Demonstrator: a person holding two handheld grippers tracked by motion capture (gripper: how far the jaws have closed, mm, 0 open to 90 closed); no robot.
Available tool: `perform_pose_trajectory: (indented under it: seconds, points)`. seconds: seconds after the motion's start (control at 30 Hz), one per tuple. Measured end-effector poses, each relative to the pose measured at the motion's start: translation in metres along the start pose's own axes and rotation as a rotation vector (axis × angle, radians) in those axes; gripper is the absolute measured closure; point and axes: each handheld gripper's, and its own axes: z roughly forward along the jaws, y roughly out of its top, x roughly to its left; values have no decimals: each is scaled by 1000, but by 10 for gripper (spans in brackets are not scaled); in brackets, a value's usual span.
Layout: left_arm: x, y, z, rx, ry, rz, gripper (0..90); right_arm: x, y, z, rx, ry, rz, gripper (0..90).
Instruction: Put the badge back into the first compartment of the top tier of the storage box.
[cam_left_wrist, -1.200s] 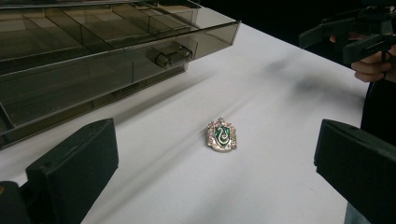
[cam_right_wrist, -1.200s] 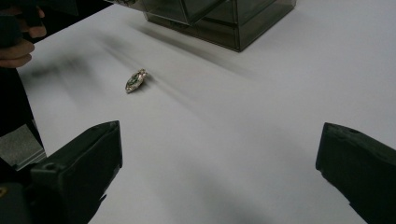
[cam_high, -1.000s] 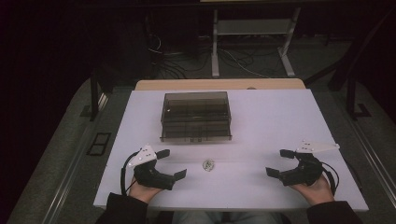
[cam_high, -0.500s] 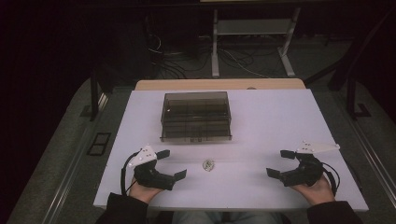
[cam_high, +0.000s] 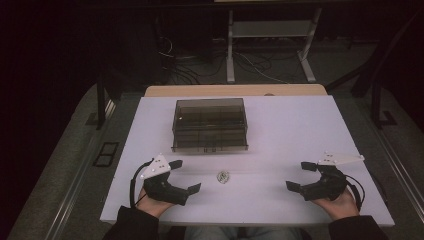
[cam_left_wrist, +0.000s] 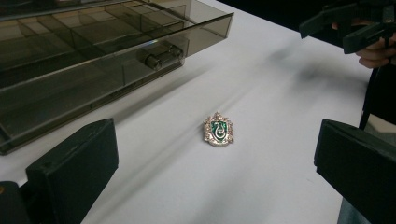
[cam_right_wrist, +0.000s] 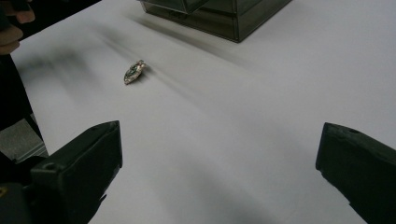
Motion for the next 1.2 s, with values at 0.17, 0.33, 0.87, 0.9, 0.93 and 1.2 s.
perform_pose_trajectory:
  seconds: [0.17, 0.33, 0.87, 0.9, 0.93, 1.2]
  points:
    - [0, 6, -1, 16, 6, 4, 0, -1, 0, 0, -1, -1, -1, 2]
    - [0, 12, 0, 24, 1, 4, 0, -1, 0, 1, 1, -3, -5, 2]
    - [-6, 29, 17, 69, -36, 27, 0, -1, 0, 1, 4, 1, -5, 3]
    - [-7, 30, 18, 73, -38, 30, 0, -1, 0, 1, 5, 1, -5, 2]
    - [-7, 31, 20, 79, -41, 33, 0, -1, 0, 1, 4, 1, -7, 2]
    - [-10, 36, 30, 103, -59, 42, 0, -1, 0, 1, 4, 1, -8, 3]
